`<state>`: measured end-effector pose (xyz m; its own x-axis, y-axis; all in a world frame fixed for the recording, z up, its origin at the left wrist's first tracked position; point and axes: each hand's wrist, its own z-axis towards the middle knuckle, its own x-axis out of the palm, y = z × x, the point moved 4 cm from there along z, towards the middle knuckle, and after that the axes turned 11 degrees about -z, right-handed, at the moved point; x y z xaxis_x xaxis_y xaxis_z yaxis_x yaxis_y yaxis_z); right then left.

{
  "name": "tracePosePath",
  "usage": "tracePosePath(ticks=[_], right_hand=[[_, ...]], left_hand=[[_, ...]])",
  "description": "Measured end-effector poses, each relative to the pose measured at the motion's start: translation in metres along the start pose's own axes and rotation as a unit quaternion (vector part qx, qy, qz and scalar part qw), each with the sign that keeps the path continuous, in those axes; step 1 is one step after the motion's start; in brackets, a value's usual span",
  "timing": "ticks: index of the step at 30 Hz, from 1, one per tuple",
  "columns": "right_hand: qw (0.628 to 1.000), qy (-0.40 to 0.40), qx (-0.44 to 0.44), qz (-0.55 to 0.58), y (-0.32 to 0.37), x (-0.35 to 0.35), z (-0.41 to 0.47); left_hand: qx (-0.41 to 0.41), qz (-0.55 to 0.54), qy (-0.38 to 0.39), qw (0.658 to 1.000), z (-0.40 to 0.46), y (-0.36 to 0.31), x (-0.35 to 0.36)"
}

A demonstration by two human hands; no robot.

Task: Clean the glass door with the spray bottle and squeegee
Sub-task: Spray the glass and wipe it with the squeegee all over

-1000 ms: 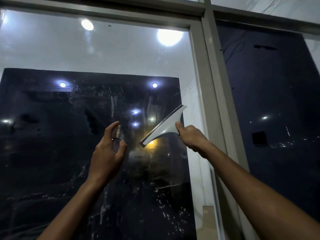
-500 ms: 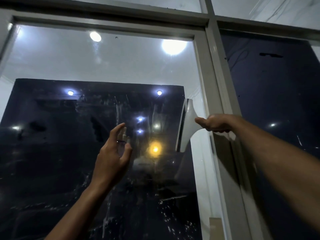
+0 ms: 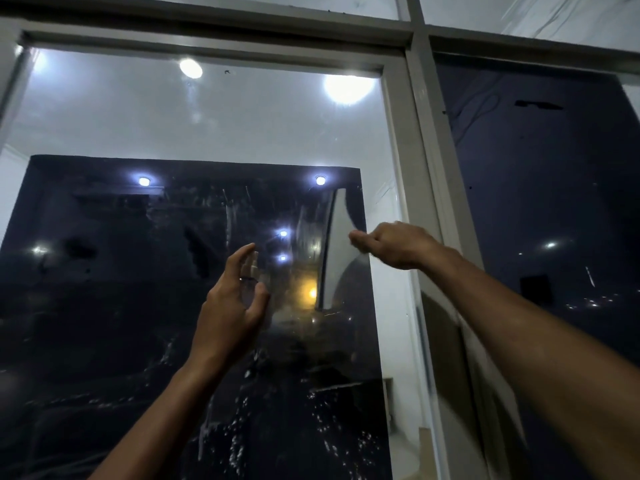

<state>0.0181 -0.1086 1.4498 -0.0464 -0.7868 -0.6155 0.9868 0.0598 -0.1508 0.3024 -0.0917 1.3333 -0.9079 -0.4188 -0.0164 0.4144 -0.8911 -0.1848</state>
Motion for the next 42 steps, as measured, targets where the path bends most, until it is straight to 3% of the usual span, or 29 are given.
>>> tracePosePath(ticks=[3, 6, 14, 19, 21, 24, 26, 28, 36, 42], right_hand=[[0.998, 0.014, -0.055, 0.018, 0.046, 0.005, 0.005], [0.998, 0.044, -0.038, -0.012, 0.058, 0.013, 0.012], [0.987, 0.139, 0.084, -0.008, -0.025, 0.037, -0.017], [0.982, 0.068, 0.143, 0.105, -0.036, 0.05, -0.055], [0.95, 0.022, 0.165, 0.266, -0.015, 0.042, -0.056], [0.857, 0.016, 0.168, 0.487, 0.034, 0.027, -0.035], [0.799, 0.009, 0.168, 0.577, 0.067, 0.015, -0.017], [0.767, 0.008, 0.182, 0.616, 0.09, 0.008, -0.003], [0.736, 0.039, 0.295, 0.609, 0.125, 0.066, -0.028], [0.756, 0.054, 0.342, 0.555, 0.144, 0.129, -0.096]], left_hand=[[0.0, 0.007, -0.009, 1.0, -0.002, -0.002, -0.002], [-0.006, 0.01, -0.015, 1.0, -0.006, -0.001, -0.005], [-0.019, 0.003, -0.015, 1.0, -0.019, 0.003, -0.011], [-0.024, 0.009, 0.005, 1.0, -0.026, -0.001, -0.013], [-0.021, 0.004, 0.005, 1.0, -0.024, -0.003, -0.016], [-0.017, -0.001, 0.001, 1.0, -0.017, -0.003, -0.022], [-0.01, 0.002, 0.004, 1.0, -0.016, -0.004, -0.026], [-0.007, 0.003, 0.008, 1.0, -0.016, -0.003, -0.03], [-0.035, 0.007, -0.004, 0.999, -0.023, 0.014, -0.049], [-0.058, -0.014, 0.004, 0.998, -0.045, 0.023, -0.047]])
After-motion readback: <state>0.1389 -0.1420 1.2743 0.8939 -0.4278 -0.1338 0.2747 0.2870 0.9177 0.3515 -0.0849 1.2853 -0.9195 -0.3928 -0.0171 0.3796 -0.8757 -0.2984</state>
